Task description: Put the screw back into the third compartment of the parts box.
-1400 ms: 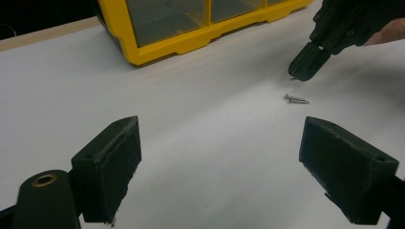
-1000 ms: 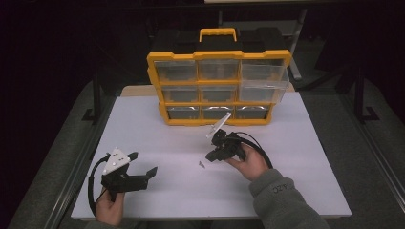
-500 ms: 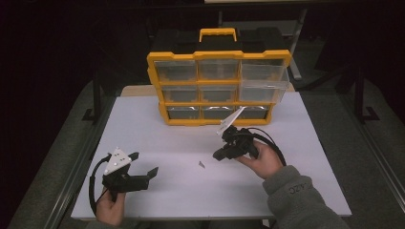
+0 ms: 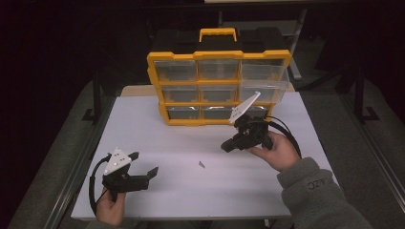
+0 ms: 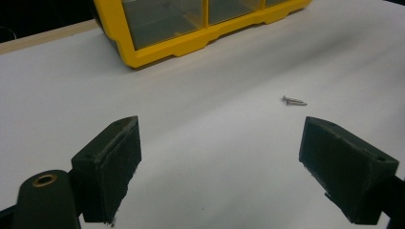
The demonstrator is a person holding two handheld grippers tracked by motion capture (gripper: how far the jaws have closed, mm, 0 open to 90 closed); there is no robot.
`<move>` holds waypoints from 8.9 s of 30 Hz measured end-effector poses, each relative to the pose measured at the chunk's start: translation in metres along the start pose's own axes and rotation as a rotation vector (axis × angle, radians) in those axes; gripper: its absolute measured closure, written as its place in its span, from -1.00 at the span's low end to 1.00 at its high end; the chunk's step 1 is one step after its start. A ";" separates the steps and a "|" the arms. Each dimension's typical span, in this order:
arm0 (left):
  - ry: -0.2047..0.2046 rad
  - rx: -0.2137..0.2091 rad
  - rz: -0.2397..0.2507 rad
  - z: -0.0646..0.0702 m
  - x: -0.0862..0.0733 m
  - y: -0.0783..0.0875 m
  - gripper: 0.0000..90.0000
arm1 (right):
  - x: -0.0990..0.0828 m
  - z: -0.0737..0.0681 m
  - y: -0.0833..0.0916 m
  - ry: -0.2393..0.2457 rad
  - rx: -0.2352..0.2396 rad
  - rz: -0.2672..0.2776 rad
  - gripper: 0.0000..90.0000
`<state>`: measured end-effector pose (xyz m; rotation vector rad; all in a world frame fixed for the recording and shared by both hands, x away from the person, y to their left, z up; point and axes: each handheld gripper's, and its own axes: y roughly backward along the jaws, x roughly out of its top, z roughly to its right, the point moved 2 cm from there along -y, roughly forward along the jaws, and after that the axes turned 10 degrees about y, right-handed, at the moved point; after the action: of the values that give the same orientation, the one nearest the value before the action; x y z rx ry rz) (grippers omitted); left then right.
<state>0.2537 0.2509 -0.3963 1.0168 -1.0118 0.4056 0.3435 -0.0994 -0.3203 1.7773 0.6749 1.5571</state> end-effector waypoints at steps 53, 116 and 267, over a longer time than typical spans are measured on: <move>-0.002 -0.005 0.007 -0.001 0.001 0.002 -0.69 | 0.068 0.083 0.167 -0.134 -0.244 0.043 0.92; -0.003 -0.001 0.012 -0.001 0.001 0.002 -0.69 | 0.040 -0.009 0.033 0.027 -0.069 0.065 0.36; -0.001 0.001 0.013 -0.002 0.002 0.003 -0.69 | 0.068 0.009 0.074 0.043 -0.061 0.022 0.93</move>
<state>0.2532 0.2536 -0.3936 1.0124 -1.0197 0.4160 0.3595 -0.0965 -0.2207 1.7164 0.6236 1.6182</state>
